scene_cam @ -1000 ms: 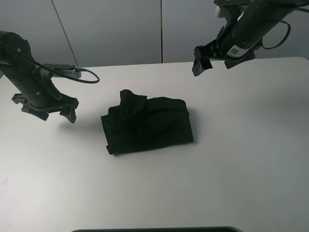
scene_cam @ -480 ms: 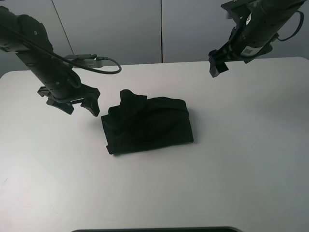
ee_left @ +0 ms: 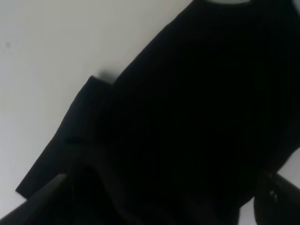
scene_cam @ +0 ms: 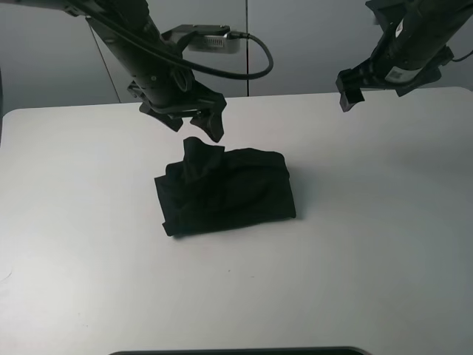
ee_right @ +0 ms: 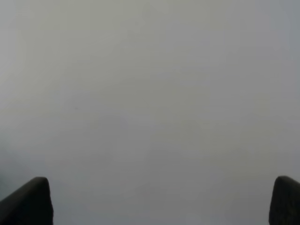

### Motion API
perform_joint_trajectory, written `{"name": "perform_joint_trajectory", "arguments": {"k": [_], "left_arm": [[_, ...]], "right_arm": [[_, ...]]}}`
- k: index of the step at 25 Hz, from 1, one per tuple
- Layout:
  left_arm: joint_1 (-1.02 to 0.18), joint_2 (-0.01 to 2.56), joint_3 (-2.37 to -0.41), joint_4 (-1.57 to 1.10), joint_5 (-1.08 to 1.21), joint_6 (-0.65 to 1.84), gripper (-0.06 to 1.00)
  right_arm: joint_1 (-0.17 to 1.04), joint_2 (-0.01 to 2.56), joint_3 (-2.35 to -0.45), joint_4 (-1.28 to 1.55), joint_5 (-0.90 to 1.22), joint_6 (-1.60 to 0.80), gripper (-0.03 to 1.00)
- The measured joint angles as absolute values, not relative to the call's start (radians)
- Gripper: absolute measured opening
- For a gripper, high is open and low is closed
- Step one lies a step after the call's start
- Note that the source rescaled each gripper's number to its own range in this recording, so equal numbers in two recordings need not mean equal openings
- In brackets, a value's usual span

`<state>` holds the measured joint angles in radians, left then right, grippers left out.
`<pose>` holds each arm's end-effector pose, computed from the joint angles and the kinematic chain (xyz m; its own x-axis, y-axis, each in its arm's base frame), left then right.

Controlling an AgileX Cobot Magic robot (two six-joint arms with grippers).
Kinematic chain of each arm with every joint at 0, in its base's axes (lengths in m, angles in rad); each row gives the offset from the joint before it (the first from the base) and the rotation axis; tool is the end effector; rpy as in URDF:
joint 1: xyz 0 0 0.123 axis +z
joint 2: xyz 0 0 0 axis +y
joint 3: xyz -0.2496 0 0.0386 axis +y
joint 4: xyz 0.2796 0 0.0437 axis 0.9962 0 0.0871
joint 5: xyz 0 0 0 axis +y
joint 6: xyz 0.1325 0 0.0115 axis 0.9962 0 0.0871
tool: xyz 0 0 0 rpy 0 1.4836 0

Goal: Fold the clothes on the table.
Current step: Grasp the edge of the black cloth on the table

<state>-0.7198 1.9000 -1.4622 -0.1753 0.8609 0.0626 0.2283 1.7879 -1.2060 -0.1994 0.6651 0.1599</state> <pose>0.3164 -0.3008 0.1447 -0.7370 0.5772 -0.3518 0.6515 0.7453 -0.1421 0.3961 0.0753 0.1207 -0.8895 -0.2044 -0.4086 -0.1740 0.9785 -0.1107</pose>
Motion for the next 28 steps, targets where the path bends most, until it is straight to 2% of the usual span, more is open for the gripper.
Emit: {"name": "perform_joint_trajectory", "arguments": {"k": [11,21,28], "left_arm": [[-0.767,2.016,-1.546,-0.171,0.951,0.063,0.99],[-0.767,2.139,-1.552,-0.092,0.952,0.028,0.99],[-0.767,2.139,-1.561,0.062,1.074,-0.029,0.99]], "right_arm": [[0.220,1.858,-1.206,0.039,0.680,0.070,1.00],[0.220,1.858,-1.206,0.043,0.674,0.064,1.00],[0.220,1.858,-1.206,0.043,0.662,0.064,1.00]]}}
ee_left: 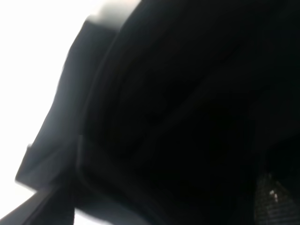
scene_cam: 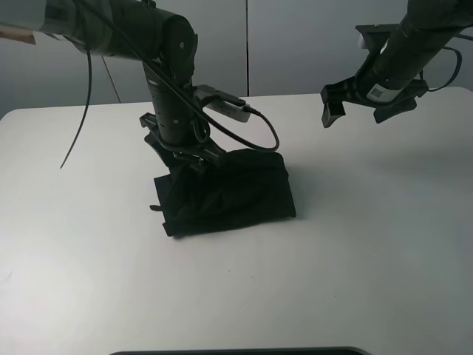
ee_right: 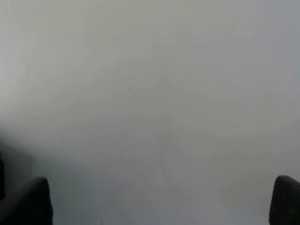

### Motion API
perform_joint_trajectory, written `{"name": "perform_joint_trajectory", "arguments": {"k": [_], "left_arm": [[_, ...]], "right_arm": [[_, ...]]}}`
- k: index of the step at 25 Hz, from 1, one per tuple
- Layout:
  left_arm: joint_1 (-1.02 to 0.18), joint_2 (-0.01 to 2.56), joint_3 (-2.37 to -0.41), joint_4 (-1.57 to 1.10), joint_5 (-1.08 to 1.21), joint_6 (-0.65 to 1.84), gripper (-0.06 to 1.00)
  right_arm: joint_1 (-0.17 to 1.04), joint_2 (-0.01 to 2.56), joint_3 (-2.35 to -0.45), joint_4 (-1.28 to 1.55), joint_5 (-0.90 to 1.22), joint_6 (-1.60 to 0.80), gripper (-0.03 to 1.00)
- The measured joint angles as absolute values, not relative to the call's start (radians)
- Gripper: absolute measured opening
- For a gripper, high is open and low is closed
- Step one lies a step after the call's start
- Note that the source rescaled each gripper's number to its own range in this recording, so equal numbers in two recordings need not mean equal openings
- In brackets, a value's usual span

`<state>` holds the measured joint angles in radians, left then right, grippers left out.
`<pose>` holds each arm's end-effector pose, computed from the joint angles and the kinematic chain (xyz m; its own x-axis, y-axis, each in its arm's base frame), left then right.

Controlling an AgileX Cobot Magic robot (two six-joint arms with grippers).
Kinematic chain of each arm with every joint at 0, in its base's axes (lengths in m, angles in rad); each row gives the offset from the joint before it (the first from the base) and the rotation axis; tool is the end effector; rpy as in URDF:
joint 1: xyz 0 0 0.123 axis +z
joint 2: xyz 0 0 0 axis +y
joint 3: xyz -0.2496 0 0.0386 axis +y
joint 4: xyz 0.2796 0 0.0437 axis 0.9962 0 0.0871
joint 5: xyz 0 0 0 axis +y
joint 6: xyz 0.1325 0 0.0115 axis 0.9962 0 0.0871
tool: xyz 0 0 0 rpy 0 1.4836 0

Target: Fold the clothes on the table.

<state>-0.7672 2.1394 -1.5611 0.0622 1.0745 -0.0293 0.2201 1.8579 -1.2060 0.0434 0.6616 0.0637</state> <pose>0.3115 -0.2902 0.0635 -0.7196 0.6944 -0.0060 0.6931 0.7188 0.0547 0.3909 0.0911 0.0914 -0.9362 -0.1093 -0.3341 -0.1361 0.9890 0.0580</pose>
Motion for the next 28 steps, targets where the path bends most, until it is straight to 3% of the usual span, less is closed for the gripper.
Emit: {"name": "perform_joint_trajectory", "arguments": {"k": [11,20,28], "left_arm": [[-0.755,2.139,-1.567,0.387,1.212,-0.141,0.99],[-0.738,2.095,-1.567,0.388,1.214,-0.135,0.99],[-0.683,1.768,-1.490,0.260,1.133,-0.106,0.99]], "right_arm": [[0.220,1.858,-1.206,0.043,0.641,0.060,1.00],[0.220,1.850,-1.206,0.039,0.696,0.035,1.00],[0.220,1.623,-1.197,0.039,0.771,-0.028,1.00]]}}
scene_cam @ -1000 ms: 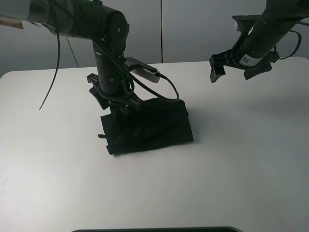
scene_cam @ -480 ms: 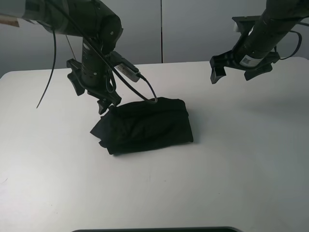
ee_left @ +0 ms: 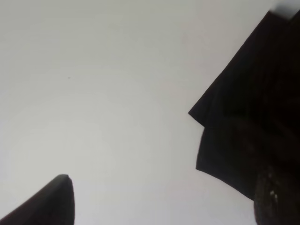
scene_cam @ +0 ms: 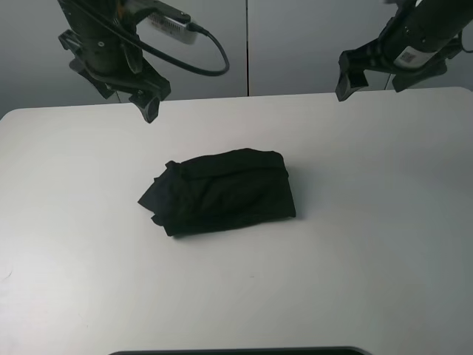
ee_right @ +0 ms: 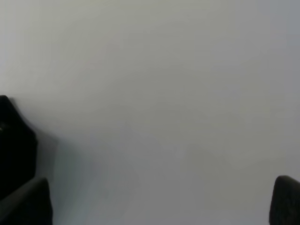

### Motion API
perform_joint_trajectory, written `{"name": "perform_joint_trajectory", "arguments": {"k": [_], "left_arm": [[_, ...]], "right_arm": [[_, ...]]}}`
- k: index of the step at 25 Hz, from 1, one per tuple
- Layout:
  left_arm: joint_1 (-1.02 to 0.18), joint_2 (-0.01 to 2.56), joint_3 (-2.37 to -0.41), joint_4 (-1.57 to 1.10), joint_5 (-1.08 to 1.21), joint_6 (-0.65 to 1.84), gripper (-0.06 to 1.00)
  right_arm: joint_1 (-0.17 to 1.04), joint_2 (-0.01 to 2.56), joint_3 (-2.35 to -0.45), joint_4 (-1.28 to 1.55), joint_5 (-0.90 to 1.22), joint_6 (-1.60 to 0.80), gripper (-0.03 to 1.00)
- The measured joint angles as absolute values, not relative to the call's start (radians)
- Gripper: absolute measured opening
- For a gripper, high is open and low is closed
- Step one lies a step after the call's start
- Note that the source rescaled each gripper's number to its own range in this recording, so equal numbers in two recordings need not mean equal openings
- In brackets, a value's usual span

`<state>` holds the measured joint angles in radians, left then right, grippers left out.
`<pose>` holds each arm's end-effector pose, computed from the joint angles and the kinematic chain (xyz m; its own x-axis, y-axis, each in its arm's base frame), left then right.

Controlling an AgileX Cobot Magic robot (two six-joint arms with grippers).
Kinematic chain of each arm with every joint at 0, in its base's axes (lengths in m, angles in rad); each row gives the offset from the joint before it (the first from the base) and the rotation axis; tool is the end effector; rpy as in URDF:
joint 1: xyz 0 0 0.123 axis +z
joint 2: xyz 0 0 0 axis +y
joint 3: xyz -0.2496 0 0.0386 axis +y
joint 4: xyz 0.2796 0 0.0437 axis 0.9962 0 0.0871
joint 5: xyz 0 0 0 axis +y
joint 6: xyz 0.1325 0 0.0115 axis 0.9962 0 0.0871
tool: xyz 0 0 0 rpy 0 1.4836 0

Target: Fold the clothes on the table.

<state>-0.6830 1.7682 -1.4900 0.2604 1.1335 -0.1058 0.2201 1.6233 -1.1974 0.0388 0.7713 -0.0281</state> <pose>0.3305 -0.2289 0.2004 -0.7460 0.6152 -0.2552 0.5722 0.7881 0.2271 0.3734 0.0872 0.1754 -0.8739 -0.1958 -0.4450 -0.2302 0.9728 0.0241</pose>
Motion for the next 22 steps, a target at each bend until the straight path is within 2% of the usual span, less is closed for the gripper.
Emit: {"name": "perform_joint_trajectory", "arguments": {"k": [13,22], "left_arm": [[-0.649,1.028,-1.007,0.259,1.102,-0.230,1.00],[-0.649,0.646,-0.757,0.227,1.139,-0.278,1.00]], "right_arm": [[0.220,0.932,-0.751,0.019,0.842,-0.060,1.00],[0.220,0.533,-0.691,0.043,1.053,-0.027,1.00]]}}
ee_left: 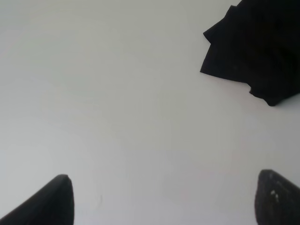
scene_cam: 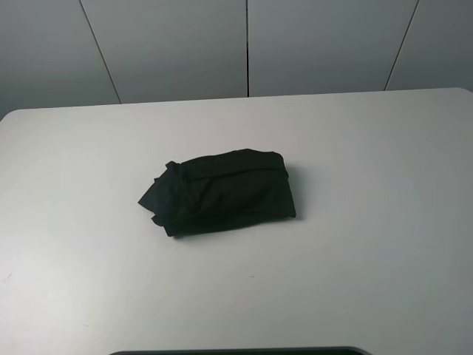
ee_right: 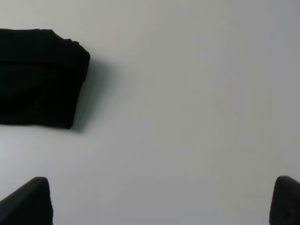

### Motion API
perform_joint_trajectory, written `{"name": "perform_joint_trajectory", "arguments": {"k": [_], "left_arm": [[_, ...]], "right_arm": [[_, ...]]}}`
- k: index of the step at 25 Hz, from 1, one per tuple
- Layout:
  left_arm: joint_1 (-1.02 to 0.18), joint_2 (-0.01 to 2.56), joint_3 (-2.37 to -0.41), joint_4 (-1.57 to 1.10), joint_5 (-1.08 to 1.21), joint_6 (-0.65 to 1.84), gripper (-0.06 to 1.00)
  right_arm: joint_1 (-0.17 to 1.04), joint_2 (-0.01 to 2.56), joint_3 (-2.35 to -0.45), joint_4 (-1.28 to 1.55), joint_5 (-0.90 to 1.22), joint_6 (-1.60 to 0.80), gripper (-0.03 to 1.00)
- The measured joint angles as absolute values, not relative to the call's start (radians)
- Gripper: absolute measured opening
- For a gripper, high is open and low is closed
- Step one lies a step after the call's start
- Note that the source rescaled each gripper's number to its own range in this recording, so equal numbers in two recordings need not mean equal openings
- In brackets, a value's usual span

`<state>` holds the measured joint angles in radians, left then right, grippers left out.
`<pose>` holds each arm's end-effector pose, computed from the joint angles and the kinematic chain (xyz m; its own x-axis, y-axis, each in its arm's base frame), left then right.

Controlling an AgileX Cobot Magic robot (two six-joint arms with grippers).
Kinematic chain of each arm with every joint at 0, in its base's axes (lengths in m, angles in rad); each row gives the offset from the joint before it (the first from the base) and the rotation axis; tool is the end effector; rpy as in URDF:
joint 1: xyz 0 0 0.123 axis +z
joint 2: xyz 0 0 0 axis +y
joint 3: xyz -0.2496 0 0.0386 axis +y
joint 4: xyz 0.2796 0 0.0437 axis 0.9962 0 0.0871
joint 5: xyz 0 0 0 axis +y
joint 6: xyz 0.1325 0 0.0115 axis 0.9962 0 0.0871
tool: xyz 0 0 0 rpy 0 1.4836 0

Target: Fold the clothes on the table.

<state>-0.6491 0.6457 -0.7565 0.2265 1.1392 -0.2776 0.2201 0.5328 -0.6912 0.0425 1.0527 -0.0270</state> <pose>0.1555 -0.0839 0.2739 -0.7180 0.3230 -0.6165 0.3713 0.9270 0.0533 0.1606 0.0410 0.2743 -0.7031 -0.1634 -0.6920 -0.2473 0.9687 0.0225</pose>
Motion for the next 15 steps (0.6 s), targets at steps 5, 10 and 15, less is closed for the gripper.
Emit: {"name": "perform_joint_trajectory", "arguments": {"k": [5,10,15], "left_arm": [[-0.649,0.512,-0.651,0.156,1.137,-0.278,1.00],[-0.649,0.386,-0.551,0.119,1.106,-0.278,1.00],[-0.649,0.252,-0.521,0.115,1.098,-0.252,1.00]], "right_arm": [[0.220,0.429,-0.689,0.044,1.174,-0.023,1.00],[0.220,0.356,-0.677,0.063,1.181,-0.040,1.00],[0.220,0.251,-0.575,0.071,1.129,-0.095,1.00]]}}
